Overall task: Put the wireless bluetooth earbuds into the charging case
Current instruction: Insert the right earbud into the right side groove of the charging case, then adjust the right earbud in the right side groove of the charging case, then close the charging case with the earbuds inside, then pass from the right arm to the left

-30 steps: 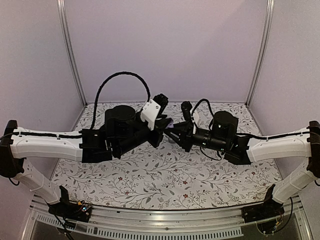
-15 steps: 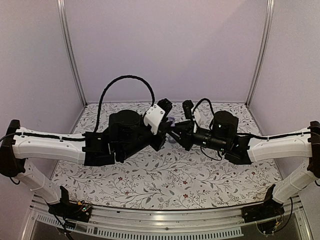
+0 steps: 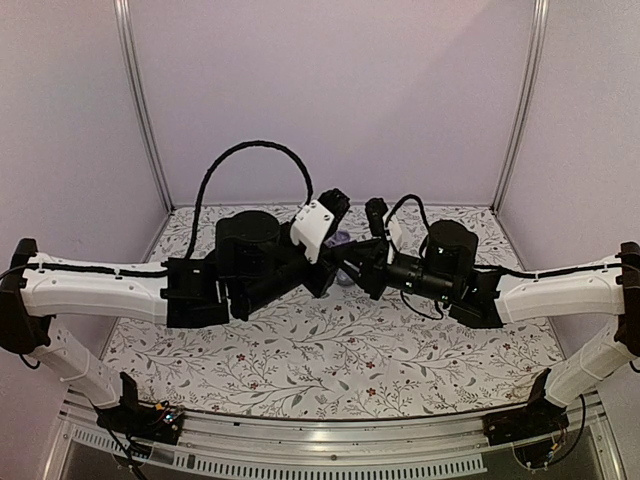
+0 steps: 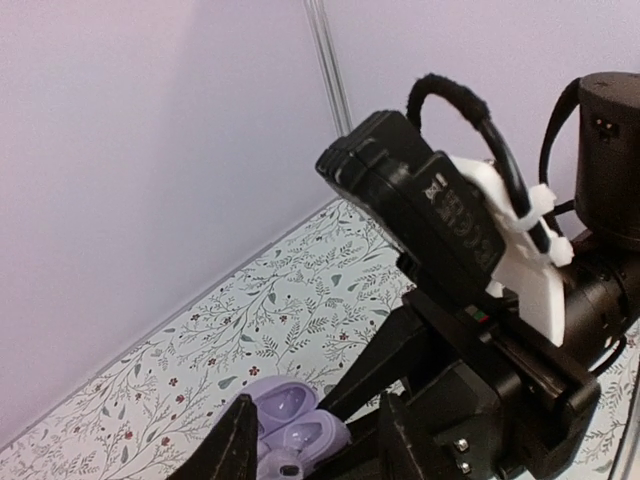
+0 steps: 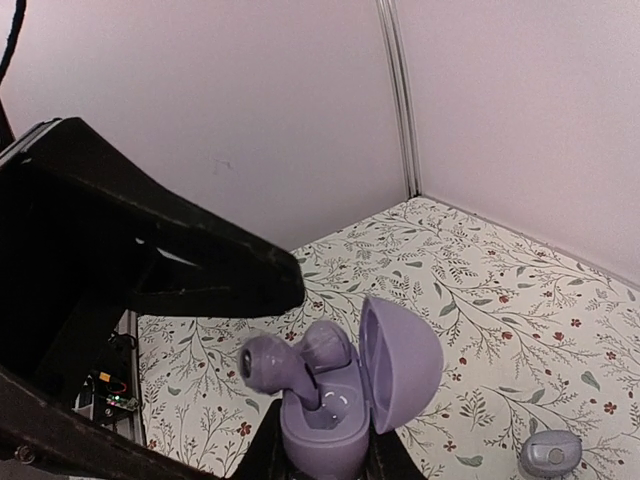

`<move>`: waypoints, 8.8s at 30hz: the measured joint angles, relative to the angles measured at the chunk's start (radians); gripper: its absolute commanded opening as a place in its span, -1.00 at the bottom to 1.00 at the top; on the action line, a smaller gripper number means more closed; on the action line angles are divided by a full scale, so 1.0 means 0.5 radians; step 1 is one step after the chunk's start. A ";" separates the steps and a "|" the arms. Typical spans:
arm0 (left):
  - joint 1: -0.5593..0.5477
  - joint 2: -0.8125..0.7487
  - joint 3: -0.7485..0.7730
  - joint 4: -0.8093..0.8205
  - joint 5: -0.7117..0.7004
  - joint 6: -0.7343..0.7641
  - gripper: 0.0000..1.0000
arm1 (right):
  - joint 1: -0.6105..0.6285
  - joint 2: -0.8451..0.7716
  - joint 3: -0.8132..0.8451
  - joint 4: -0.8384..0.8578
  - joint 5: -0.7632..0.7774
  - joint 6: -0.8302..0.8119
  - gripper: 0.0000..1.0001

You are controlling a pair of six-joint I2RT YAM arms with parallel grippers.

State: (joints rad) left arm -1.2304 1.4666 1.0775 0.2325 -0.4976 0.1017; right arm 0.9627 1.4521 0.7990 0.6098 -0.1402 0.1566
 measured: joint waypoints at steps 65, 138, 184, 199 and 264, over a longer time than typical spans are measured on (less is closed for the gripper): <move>0.331 -0.446 -0.008 -0.787 1.419 0.086 0.85 | -0.073 -0.056 -0.014 0.054 -1.292 -0.135 -1.00; 0.562 -0.548 -0.134 -0.593 1.872 -0.144 0.80 | -0.025 -0.021 0.082 -0.060 -1.236 -0.184 -1.00; 0.401 -0.528 -0.189 -0.563 1.896 0.136 0.51 | -0.125 -0.044 0.047 0.053 -1.320 0.050 -1.00; 0.106 -0.460 -0.147 -0.678 1.201 0.462 0.44 | -0.195 0.025 0.049 0.086 -1.505 0.336 -1.00; -0.148 -0.304 -0.159 -0.578 0.294 0.961 -0.46 | -0.235 0.153 0.118 -0.037 -1.489 0.709 -0.09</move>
State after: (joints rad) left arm -1.3045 1.3148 0.9981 -0.0563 -0.3504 0.5819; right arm 0.8452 1.5284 0.8581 0.5915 -0.8845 0.5110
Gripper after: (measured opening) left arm 0.479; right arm 0.397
